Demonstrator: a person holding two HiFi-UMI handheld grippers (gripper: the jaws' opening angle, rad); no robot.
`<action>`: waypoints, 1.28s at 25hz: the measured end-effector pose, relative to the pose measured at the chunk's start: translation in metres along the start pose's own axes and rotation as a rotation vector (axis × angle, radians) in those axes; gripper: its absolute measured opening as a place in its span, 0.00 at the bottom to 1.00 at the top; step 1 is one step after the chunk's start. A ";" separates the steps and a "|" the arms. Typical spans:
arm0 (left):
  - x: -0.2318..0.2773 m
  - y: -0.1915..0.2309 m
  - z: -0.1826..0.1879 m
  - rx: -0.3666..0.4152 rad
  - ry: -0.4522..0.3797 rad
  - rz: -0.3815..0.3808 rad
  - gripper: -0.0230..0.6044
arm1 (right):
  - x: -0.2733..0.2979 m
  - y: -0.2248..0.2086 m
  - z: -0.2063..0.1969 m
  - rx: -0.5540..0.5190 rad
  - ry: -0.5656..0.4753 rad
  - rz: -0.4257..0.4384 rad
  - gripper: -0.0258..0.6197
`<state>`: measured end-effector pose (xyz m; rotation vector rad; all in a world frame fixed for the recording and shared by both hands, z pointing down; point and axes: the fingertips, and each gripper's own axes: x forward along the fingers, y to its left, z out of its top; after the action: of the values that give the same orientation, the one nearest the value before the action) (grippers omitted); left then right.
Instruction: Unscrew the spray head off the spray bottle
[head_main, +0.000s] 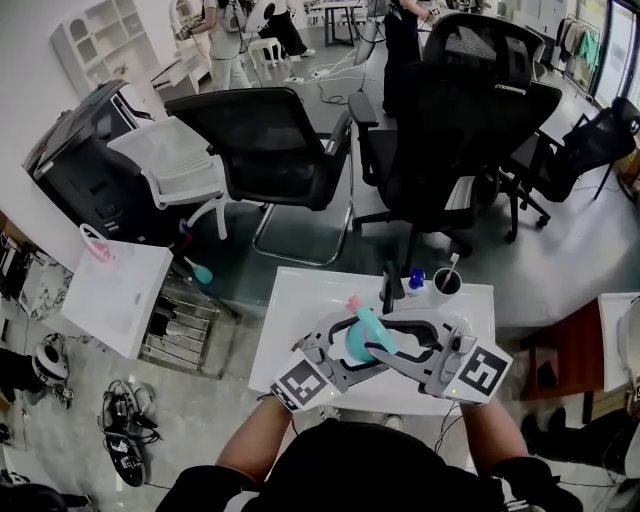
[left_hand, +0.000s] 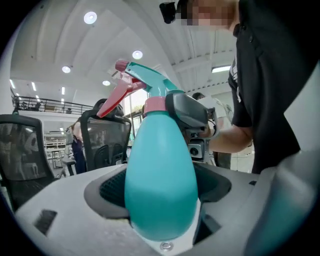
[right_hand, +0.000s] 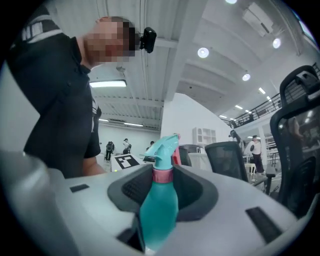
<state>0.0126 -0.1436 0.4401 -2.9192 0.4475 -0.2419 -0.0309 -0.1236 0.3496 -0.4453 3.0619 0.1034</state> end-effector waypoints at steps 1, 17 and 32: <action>-0.001 -0.005 0.003 0.005 -0.011 -0.034 0.66 | -0.001 0.004 0.001 -0.007 -0.001 0.032 0.25; -0.004 -0.038 0.016 -0.028 -0.082 -0.250 0.66 | -0.011 0.029 0.002 0.007 -0.039 0.254 0.26; -0.014 0.066 -0.039 -0.153 0.160 0.495 0.66 | -0.004 -0.039 -0.022 0.021 -0.020 -0.283 0.32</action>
<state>-0.0261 -0.2070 0.4635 -2.8205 1.2350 -0.3809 -0.0164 -0.1618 0.3699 -0.8619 2.9393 0.0645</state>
